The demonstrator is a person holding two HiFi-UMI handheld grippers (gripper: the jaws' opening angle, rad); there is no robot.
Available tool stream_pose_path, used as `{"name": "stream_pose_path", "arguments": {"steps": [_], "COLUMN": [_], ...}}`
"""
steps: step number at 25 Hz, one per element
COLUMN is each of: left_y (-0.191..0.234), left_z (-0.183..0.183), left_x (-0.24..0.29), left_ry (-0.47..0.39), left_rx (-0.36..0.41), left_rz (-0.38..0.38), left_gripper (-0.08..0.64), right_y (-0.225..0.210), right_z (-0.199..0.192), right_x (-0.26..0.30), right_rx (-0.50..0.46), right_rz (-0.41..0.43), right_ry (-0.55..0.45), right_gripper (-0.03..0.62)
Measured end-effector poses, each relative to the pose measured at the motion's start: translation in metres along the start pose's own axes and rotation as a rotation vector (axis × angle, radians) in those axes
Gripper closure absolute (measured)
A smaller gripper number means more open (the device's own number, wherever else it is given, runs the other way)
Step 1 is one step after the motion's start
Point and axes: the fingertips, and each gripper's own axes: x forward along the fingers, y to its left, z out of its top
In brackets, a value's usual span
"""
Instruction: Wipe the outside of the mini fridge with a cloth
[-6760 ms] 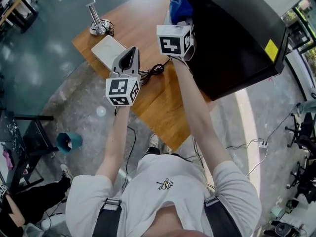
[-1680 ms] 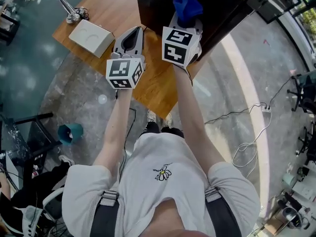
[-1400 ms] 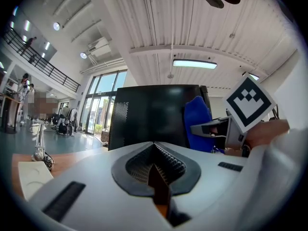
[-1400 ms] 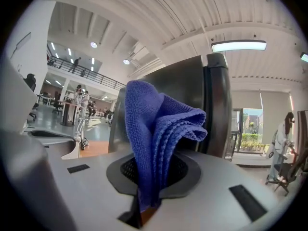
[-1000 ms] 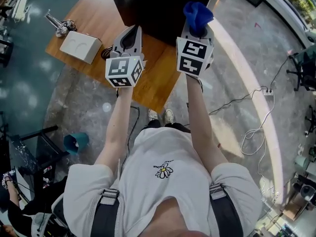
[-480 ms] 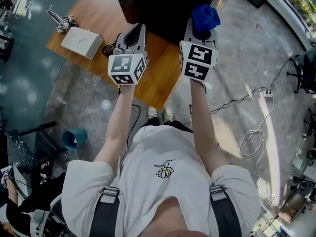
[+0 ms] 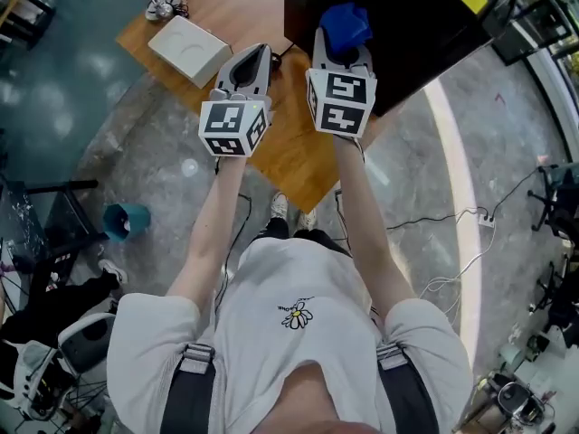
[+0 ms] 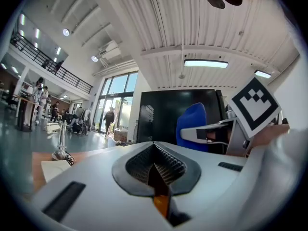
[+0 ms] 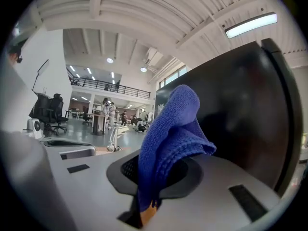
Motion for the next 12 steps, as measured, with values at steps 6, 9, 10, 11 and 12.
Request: {"name": "stream_pose_path", "arguments": {"steps": [6,9,10,11,12], "left_y": [0.059,0.083,0.091,0.097,0.103], "left_z": [-0.019,-0.028,-0.032,-0.035,-0.038], "left_x": [-0.007,-0.009,-0.009,-0.008,-0.006], "left_ry": [0.04,0.055,0.06,0.065,0.07], "left_rx": [-0.006,-0.021,-0.027,-0.032,-0.037], "left_rz": [0.071,0.106,0.116,0.124,0.131], "left_gripper": [0.558,0.558,0.558,0.558,0.558], "right_y": [0.031,0.044,0.048,0.052,0.056], "right_z": [-0.009,-0.014,-0.017,-0.022,-0.028], "right_x": [0.067,0.097,0.107,0.118,0.128], "right_rx": [-0.026,-0.036,-0.039,-0.045,-0.055], "right_rz": [0.034,0.05,0.048,0.045,0.042], "right_ry": [0.044,0.064,0.074,0.088,0.104], "right_gripper": [0.525,0.525,0.525,0.525,0.525]}}
